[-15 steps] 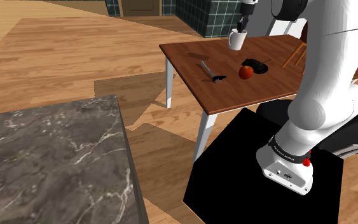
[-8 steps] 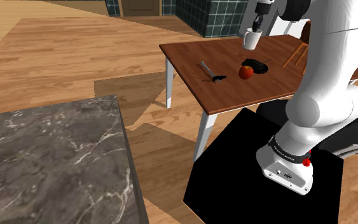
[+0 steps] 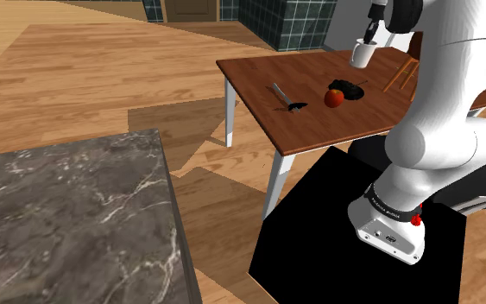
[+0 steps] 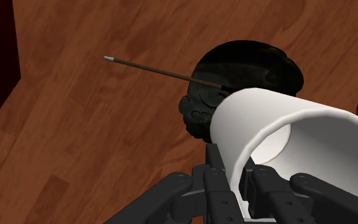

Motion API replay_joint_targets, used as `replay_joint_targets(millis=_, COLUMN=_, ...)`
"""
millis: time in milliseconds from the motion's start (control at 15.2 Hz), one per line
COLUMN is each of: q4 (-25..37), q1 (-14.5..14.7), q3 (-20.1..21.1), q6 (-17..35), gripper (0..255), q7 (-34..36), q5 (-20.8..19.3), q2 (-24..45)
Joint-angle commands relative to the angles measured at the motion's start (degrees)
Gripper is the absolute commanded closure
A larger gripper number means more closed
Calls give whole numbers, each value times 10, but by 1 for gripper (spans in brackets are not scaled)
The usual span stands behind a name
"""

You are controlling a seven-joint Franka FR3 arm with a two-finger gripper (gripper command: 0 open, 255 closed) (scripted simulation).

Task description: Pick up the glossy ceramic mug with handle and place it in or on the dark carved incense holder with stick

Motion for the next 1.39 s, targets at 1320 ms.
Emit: replay_joint_targets(millis=1320, q4=-118, q1=15, q3=5, q6=123, gripper=255, q7=-15, q5=8, q2=10)
